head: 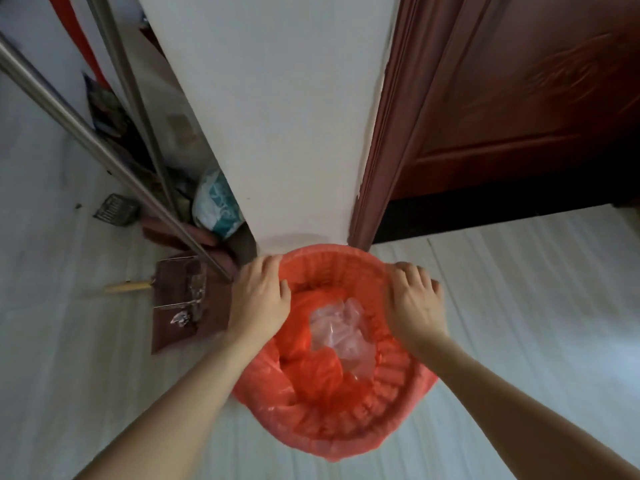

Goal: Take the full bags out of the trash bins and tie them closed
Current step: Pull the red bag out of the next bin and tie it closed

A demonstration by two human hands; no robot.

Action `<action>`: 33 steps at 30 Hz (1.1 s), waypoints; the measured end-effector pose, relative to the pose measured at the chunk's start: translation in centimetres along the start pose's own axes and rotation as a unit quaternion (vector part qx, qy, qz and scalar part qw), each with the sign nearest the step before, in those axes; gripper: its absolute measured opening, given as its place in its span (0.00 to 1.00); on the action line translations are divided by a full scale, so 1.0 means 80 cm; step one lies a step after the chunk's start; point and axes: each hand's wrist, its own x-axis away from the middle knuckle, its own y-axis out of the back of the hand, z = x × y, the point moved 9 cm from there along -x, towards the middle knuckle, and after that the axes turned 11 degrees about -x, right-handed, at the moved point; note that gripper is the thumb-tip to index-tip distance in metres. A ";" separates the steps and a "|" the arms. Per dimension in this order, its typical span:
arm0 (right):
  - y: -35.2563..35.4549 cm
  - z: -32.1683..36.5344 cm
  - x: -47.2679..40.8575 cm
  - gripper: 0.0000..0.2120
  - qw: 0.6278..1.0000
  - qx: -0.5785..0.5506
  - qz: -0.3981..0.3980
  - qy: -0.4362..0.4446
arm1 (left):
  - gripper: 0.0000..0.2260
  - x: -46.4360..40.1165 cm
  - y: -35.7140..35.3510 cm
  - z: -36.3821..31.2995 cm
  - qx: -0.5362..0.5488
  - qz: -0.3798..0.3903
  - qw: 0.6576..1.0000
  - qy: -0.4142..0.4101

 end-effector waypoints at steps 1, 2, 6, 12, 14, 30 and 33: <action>-0.008 0.000 -0.017 0.20 1.000 0.004 -0.011 0.015 | 0.19 -0.015 -0.011 -0.002 -0.021 -0.013 1.000 -0.005; -0.018 0.000 -0.030 0.21 1.000 0.009 -0.011 0.027 | 0.21 -0.024 -0.023 -0.004 -0.041 -0.017 0.999 -0.009; -0.053 0.003 -0.076 0.26 0.998 0.015 -0.008 0.060 | 0.25 -0.057 -0.063 -0.019 -0.127 -0.038 0.990 -0.047; -0.062 -0.005 -0.089 0.16 0.991 0.014 -0.096 0.091 | 0.10 -0.067 -0.072 -0.015 -0.157 -0.130 0.977 -0.063; -0.057 -0.006 -0.085 0.12 0.985 -0.018 -0.141 0.101 | 0.05 -0.061 -0.063 -0.019 -0.172 -0.190 0.964 -0.078; -0.040 -0.011 -0.035 0.14 0.957 0.192 -0.113 0.187 | 0.18 -0.041 -0.052 -0.007 -0.273 -0.116 0.943 -0.149; -0.028 -0.042 -0.019 0.18 0.981 0.133 -0.061 0.128 | 0.17 -0.026 -0.041 0.010 -0.266 -0.088 0.953 -0.115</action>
